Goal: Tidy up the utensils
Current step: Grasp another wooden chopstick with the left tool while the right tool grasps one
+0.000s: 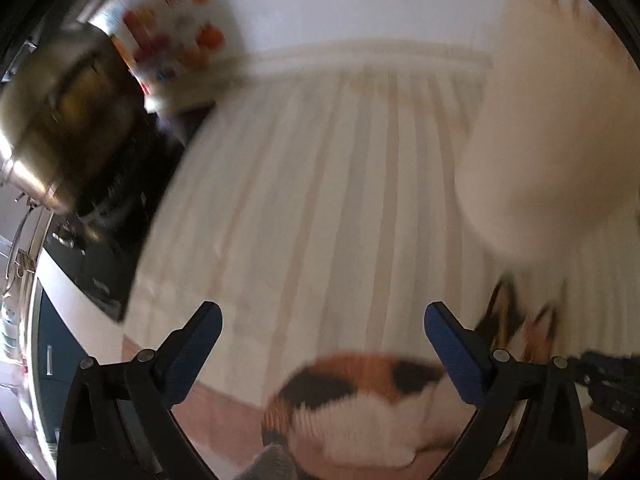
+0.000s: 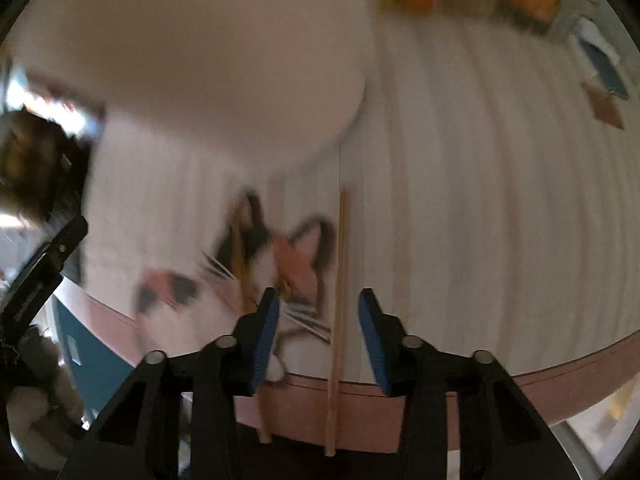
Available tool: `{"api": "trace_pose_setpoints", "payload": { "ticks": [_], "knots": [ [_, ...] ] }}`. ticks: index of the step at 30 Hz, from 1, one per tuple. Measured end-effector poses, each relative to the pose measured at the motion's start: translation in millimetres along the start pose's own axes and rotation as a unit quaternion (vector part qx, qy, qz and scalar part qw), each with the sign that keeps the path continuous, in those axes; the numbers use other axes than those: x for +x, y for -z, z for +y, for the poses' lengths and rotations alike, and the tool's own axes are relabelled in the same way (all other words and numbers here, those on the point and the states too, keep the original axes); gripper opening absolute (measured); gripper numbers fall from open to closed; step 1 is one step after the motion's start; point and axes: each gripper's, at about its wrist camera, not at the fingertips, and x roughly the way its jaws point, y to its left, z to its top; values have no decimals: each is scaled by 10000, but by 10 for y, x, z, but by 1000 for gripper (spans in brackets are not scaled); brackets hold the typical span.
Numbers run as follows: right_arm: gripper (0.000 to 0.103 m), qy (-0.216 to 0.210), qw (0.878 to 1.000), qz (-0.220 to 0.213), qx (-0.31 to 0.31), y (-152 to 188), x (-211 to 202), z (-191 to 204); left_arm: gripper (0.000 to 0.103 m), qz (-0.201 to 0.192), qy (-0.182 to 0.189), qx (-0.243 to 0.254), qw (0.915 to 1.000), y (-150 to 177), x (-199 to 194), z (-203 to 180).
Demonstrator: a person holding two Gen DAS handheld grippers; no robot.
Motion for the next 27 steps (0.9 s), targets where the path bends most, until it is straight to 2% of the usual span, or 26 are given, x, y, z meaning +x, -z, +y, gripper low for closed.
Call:
{"api": "trace_pose_setpoints", "payload": {
  "ticks": [4, 5, 8, 11, 13, 14, 16, 19, 20, 22, 23, 24, 25, 27],
  "knots": [
    [13, 468, 9980, 258, -325, 101, 316, 129, 103, 346, 19, 233, 9991, 177, 133, -144],
    [7, 564, 9974, 138, -417, 113, 300, 152, 103, 396, 59, 256, 9989, 210, 149, -183],
    [7, 670, 9964, 70, -514, 125, 265, 132, 103, 544, 299, 309, 9976, 276, 130, -341],
    [7, 838, 9956, 24, -412, 131, 184, -61, 102, 763, 788, 324, 9934, 303, 116, -545],
    [7, 874, 9959, 41, -224, 136, 117, -281, 92, 1047, 1392, 271, 9843, 335, 144, -714],
    [7, 904, 9958, 53, -135, 138, 81, -399, 82, 1157, 1560, 282, 9806, 354, 163, -796],
    [7, 920, 9957, 83, -2, 144, 29, -576, 74, 1310, 1686, 490, 9757, 392, 201, -1007],
    [7, 934, 9955, 132, 98, 152, -29, -746, 62, 1365, 1484, 949, 9749, 442, 231, -1290],
    [7, 871, 9960, 131, 145, 154, -43, -782, 59, 1290, 1312, 1113, 9766, 445, 208, -1374],
    [7, 811, 9963, 125, 235, 152, -59, -831, 46, 1190, 1277, 1253, 9766, 439, 155, -1469],
    [7, 805, 9963, 110, 265, 125, -98, -899, 30, 1160, 1256, 1278, 9769, 431, 128, -1498],
    [7, 811, 9962, 99, 291, 91, -124, -917, 10, 1129, 1205, 1306, 9776, 410, 108, -1515],
    [7, 840, 9960, 92, 289, 82, -136, -918, 6, 1139, 1147, 1309, 9781, 395, 112, -1510],
    [7, 830, 9961, 104, 273, 76, -149, -921, 5, 1155, 1056, 1230, 9800, 371, 118, -1457]
  ]
}}
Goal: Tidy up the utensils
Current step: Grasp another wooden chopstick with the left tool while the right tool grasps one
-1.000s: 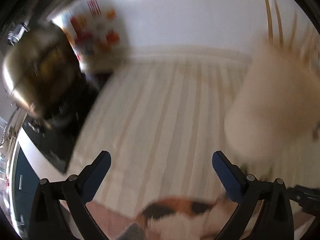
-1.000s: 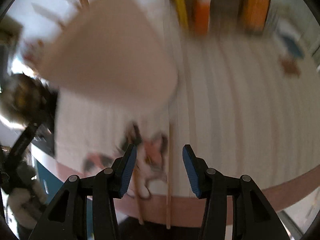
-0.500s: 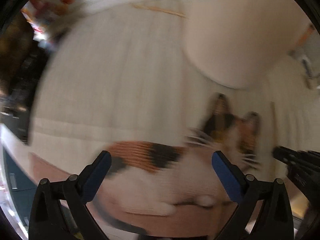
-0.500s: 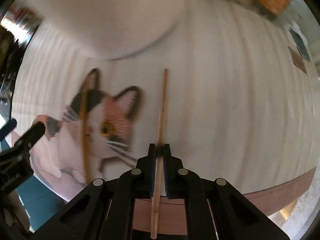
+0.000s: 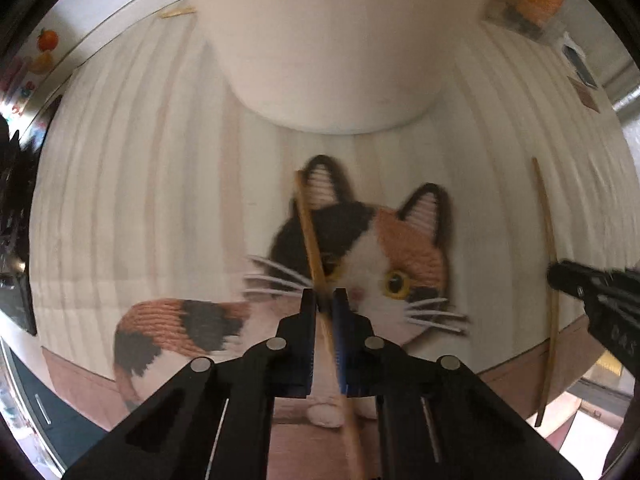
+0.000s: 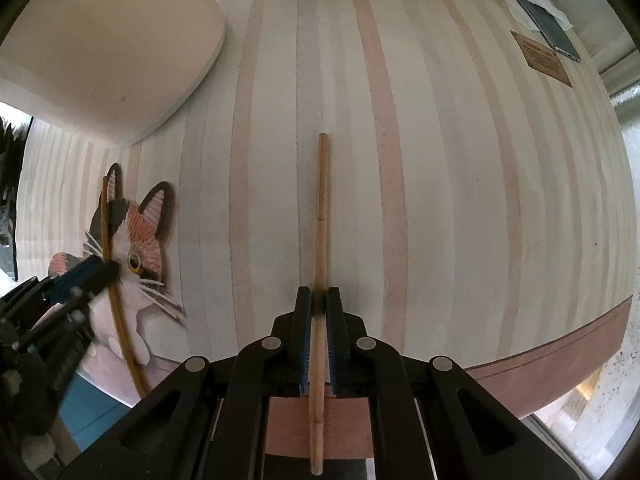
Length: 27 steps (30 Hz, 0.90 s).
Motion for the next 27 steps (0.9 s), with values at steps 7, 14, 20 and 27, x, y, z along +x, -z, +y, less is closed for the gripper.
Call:
{"api": "trace_pose_setpoints", "payload": {
  "ticks": [7, 14, 20, 27],
  "knots": [
    [7, 46, 9987, 89, -505, 295, 94, 333, 5, 48, 23, -191, 9998, -16, -40, 166],
    [7, -144, 9985, 243, -467, 184, 47, 275, 5, 72, 30, -151, 9999, 4, 76, 341],
    [7, -175, 9985, 275, -450, 103, 27, 213, 5, 102, 23, -116, 9999, -53, 148, 410],
    [7, -167, 9991, 177, -347, 9, 44, 282, 4, 45, -136, -1, 9999, -136, 184, 358]
  ]
}}
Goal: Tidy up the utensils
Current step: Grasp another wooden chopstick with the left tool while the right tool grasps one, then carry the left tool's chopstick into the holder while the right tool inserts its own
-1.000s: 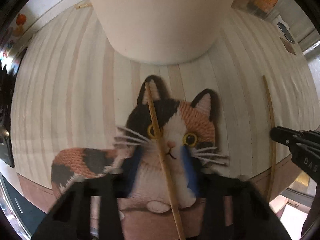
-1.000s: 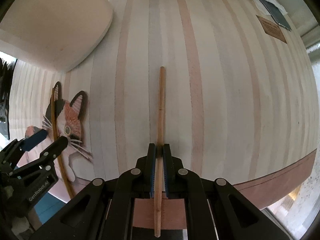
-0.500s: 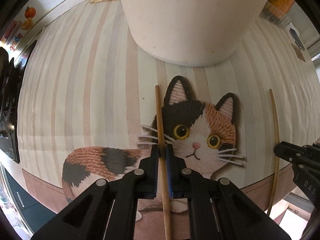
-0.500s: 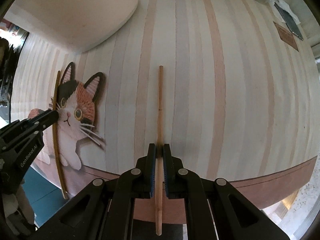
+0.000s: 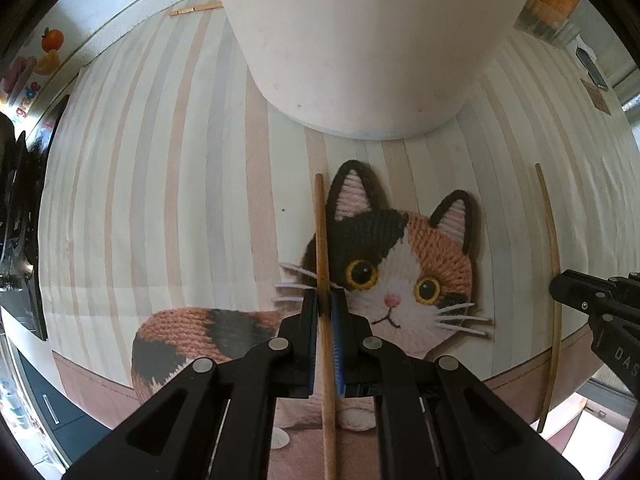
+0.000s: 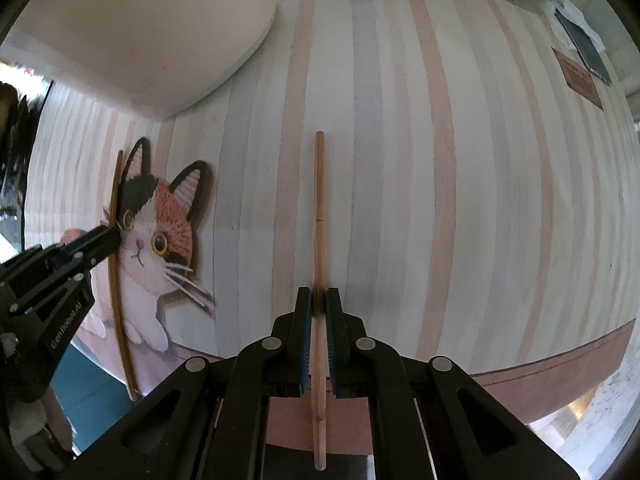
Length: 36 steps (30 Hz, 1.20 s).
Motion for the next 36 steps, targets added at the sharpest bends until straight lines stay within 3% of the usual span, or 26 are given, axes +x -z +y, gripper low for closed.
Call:
{"api": "trace_pose_setpoints", "payload": {
  "ticks": [7, 14, 28, 36],
  "knots": [
    [7, -176, 9977, -584, 298, -15, -315, -182, 4, -781, -200, -458, 9957, -35, -493, 280],
    [7, -271, 9910, -1262, 351, -96, -766, -247, 4, -1580, -389, -888, 9827, -69, -1010, 550],
    [7, -382, 9670, -2497, 341, -152, -1409, -139, 4, -2855, -499, -1478, 9456, -50, -1847, 1022],
    [7, -445, 9503, -3055, 397, -243, -1831, -127, 4, -3312, -435, -1566, 9295, -109, -2281, 1096]
  ]
}}
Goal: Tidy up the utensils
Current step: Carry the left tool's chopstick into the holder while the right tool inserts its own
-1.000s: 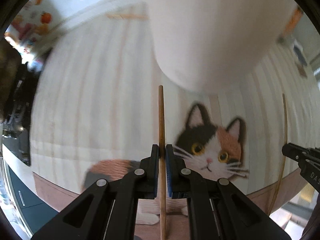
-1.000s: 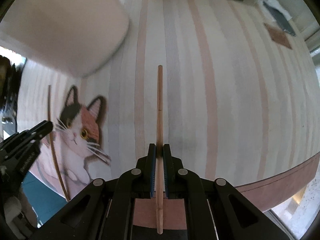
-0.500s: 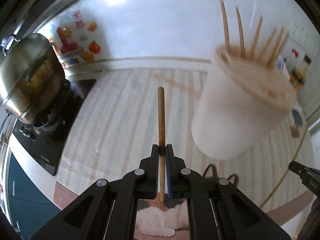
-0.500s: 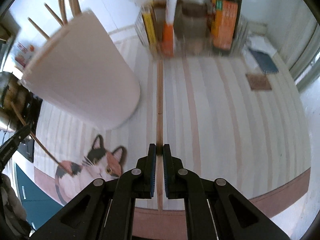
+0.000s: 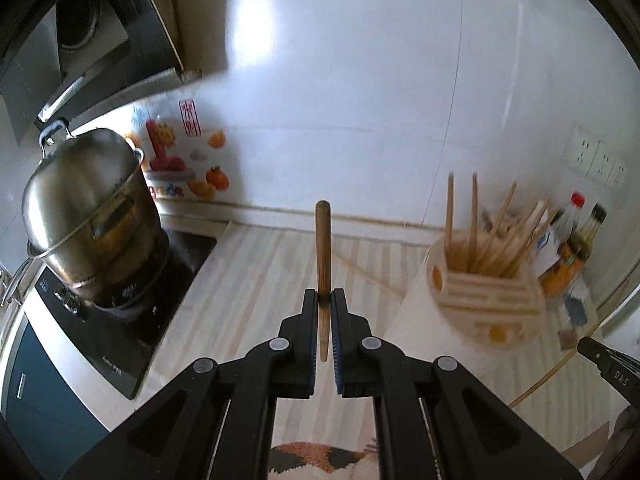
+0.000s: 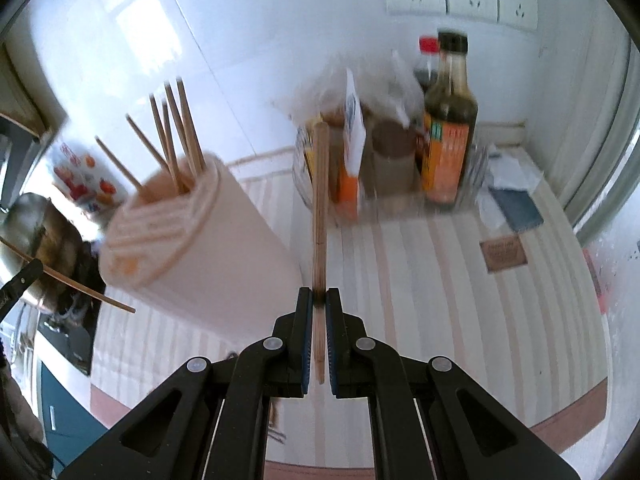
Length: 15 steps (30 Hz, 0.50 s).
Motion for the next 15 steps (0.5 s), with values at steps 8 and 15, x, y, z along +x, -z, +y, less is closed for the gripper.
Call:
{"api": "trace_pose_setpoints", "payload": {
  "ticks": [8, 15],
  "knots": [
    [7, -187, 9987, -463, 94, -263, -386, 44, 4, -176, 271, -174, 9993, -304, -287, 14],
    [7, -379, 9963, -735, 225, -515, -784, 96, 4, -495, 512, -272, 9971, -649, -635, -23]
  ]
}}
